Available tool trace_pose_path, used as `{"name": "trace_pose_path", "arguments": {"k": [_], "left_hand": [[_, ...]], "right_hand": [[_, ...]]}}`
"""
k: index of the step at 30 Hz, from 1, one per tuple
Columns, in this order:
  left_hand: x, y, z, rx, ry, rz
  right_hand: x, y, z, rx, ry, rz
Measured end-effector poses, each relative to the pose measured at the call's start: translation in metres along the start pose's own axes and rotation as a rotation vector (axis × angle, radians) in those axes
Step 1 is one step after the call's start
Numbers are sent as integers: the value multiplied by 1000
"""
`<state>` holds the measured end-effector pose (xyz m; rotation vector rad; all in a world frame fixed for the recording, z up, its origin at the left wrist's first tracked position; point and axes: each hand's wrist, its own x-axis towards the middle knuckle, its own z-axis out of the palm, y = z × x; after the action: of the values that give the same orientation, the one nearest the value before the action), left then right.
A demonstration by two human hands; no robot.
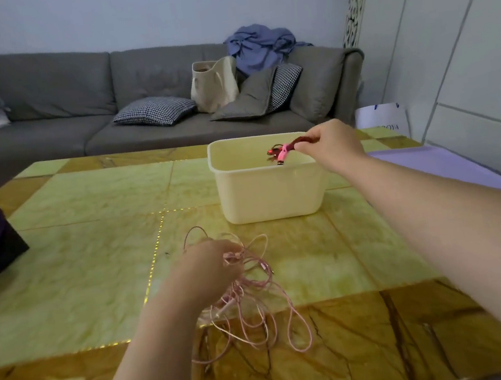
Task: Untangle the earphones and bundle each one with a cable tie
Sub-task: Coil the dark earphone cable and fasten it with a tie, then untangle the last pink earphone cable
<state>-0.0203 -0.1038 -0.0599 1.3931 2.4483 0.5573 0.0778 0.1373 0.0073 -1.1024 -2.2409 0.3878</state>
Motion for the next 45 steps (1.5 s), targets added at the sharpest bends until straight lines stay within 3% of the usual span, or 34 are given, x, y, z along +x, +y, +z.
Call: {"name": "trace_pose_path", "arguments": {"k": [4,7,10,11,13,15,17,21,27,30,37,45], "left_hand": [[-4,-7,5,83,-130,5],[-6,-12,7,101,-162,16],[-5,-16,9,118,-170,-14],[-3,-16,9,111,-163,-39],[-1,-13,8,93,-153,-81],[2,-8,5,35,-115,-81],[4,-2,4,-121,8,-25],[-1,12,3,-370,83,25],[-3,30,9,-808,91,47],[1,37,15,-918,78,73],[12,61,19,-1499,23,52],[16,84,19,-1665,62,44]], "right_hand": [[14,6,18,-272,-152,74],[6,-1,19,-317,-112,30],[-20,-18,13,-201,29,-148],[-34,-24,11,-101,-15,-208],[-71,-38,6,69,-304,-267],[-114,-44,8,87,-664,-272],[-148,-39,16,100,-798,-276],[-178,-25,31,157,-623,-314],[-178,-12,38,-31,-586,-344],[-173,0,41,80,-553,-270],[-159,8,30,349,-665,-99],[-153,14,10,434,-755,24]]}}
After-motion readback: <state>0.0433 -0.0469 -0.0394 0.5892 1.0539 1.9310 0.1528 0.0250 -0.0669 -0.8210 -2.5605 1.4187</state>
